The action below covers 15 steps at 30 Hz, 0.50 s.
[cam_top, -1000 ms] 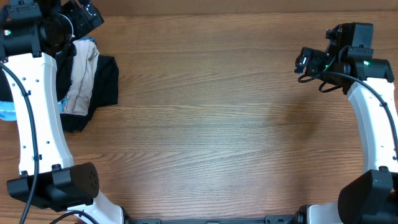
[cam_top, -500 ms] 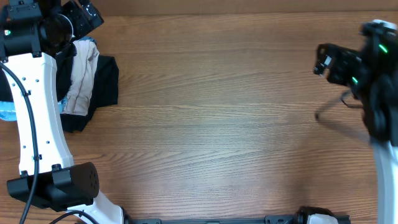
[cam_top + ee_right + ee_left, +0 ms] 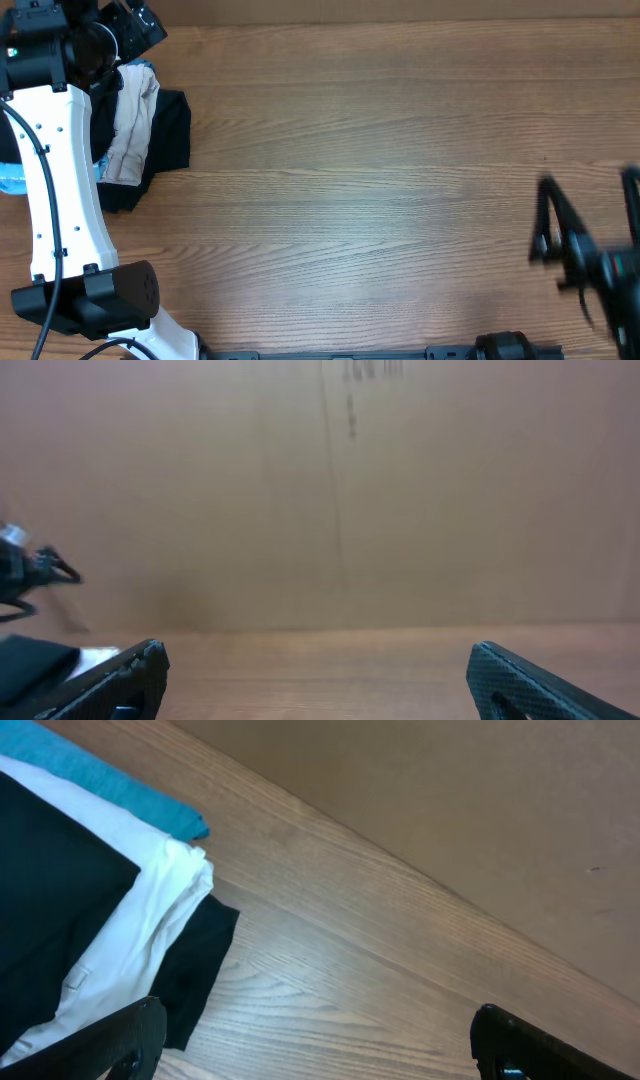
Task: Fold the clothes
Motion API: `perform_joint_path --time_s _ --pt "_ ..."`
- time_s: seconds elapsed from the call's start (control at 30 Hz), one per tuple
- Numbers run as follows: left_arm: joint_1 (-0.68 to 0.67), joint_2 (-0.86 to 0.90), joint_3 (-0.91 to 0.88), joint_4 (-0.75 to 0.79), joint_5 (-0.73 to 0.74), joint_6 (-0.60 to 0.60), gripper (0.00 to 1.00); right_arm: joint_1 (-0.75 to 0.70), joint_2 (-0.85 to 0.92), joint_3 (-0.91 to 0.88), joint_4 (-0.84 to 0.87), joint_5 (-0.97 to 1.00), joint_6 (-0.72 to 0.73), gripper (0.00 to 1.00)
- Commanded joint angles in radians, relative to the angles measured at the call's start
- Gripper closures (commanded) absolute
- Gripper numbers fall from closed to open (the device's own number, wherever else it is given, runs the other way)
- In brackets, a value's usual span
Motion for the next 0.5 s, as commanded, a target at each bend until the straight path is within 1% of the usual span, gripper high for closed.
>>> perform_joint_path --time_s 0.0,0.1,0.17,0.2,0.27,0.37,0.4,0.47 --pt "-0.002 0.008 -0.004 0.002 -0.013 -0.003 0.0 0.008 -0.173 -0.141 -0.008 0.013 0.004 0.0" --pt "-0.002 0.008 -0.004 0.002 -0.013 -0.003 0.0 0.008 -0.394 -0.352 -0.002 0.013 0.068 0.0" --pt "-0.002 0.008 -0.004 0.002 -0.013 -0.003 0.0 0.008 -0.506 -0.5 0.048 0.013 0.101 0.0" --pt "-0.002 0.008 -0.004 0.002 -0.013 -0.003 0.0 0.005 -0.532 -0.578 0.095 0.013 0.115 0.0" --pt "-0.002 0.008 -0.004 0.002 -0.013 -0.003 0.0 0.005 -0.525 -0.691 0.221 0.003 0.119 0.0" --pt "-0.002 0.008 -0.004 0.002 -0.013 -0.003 0.0 0.005 -0.531 -0.927 0.593 -0.003 0.119 0.0" --pt "-0.002 0.008 -0.004 0.002 -0.013 -0.003 0.0 0.005 -0.531 -1.06 0.786 -0.002 0.139 0.0" --pt "-0.002 0.008 -0.004 0.002 -0.013 -0.003 0.0 0.004 -0.531 -1.156 0.922 -0.002 0.164 0.0"
